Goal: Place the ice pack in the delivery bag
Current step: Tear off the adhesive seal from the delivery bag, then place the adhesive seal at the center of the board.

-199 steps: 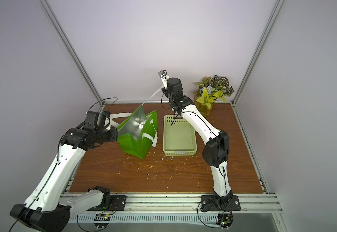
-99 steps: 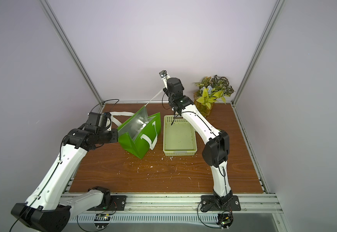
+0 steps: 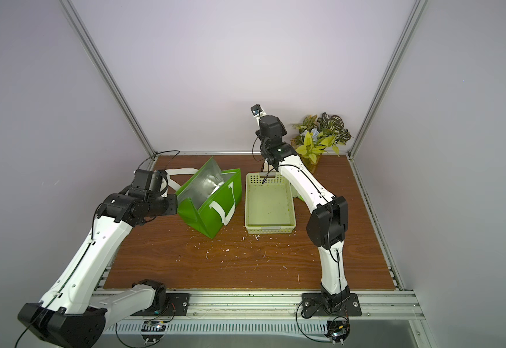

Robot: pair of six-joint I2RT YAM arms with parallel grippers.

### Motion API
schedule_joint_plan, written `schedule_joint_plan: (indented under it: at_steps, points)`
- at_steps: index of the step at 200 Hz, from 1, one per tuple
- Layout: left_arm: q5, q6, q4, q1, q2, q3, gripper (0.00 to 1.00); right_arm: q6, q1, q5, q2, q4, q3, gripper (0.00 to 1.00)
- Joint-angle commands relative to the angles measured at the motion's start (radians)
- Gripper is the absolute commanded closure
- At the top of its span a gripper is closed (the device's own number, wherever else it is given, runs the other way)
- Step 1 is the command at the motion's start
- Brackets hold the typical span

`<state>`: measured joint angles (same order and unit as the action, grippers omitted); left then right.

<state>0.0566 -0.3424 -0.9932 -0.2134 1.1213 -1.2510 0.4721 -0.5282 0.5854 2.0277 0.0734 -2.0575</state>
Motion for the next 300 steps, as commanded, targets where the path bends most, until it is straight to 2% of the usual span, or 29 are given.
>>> schedule_joint_plan:
  at_steps: [1,25,59,75,90,106,125,165,188,205,246,259,275,291,300]
  points:
    - [-0.008,-0.003,-0.031,0.008,-0.005,-0.033,0.75,-0.073,-0.01,-0.14,-0.125,-0.055,0.062,1.0]
    - [-0.04,-0.003,-0.031,0.009,-0.003,-0.073,0.59,-0.105,-0.01,-0.186,-0.223,0.013,0.117,1.0]
    - [-0.108,0.01,-0.019,0.009,0.026,-0.171,0.38,-0.155,-0.006,-0.156,-0.39,0.151,0.216,1.0]
    - [-0.124,0.017,-0.014,0.009,0.049,-0.25,0.26,-0.198,0.016,-0.169,-0.486,0.223,0.29,1.0]
    - [-0.127,0.024,0.004,0.008,0.067,-0.307,0.19,-0.246,0.059,-0.193,-0.582,0.279,0.386,1.0]
    - [-0.124,0.034,0.033,0.008,0.078,-0.337,0.16,-0.285,0.13,-0.206,-0.681,0.332,0.491,1.0]
    - [-0.117,0.036,0.079,0.009,0.082,-0.333,0.14,-0.343,0.262,-0.236,-0.788,0.376,0.621,1.0]
    - [-0.115,0.034,0.132,0.009,0.09,-0.326,0.12,-0.473,0.472,-0.349,-0.952,0.335,0.946,1.0]
    - [-0.118,0.031,0.132,0.01,0.092,-0.327,0.11,-0.523,0.578,-0.404,-0.96,0.227,1.156,1.0]
    - [-0.118,0.029,0.131,0.008,0.087,-0.32,0.11,-0.554,0.64,-0.433,-0.936,0.145,1.256,1.0]
    - [-0.115,0.025,0.132,0.008,0.083,-0.304,0.1,-0.56,0.692,-0.502,-0.822,0.068,1.315,1.0]
    - [-0.114,0.025,0.131,0.009,0.084,-0.303,0.09,-0.551,0.693,-0.501,-0.805,0.074,1.308,0.81]
    - [-0.111,0.026,0.131,0.008,0.081,-0.305,0.09,-0.532,0.693,-0.469,-0.813,0.093,1.289,0.62]
    - [-0.111,0.03,0.132,0.009,0.081,-0.31,0.09,-0.506,0.693,-0.433,-0.833,0.121,1.259,0.36]
    - [-0.116,0.034,0.131,0.01,0.081,-0.311,0.08,-0.493,0.694,-0.416,-0.842,0.144,1.237,0.27]
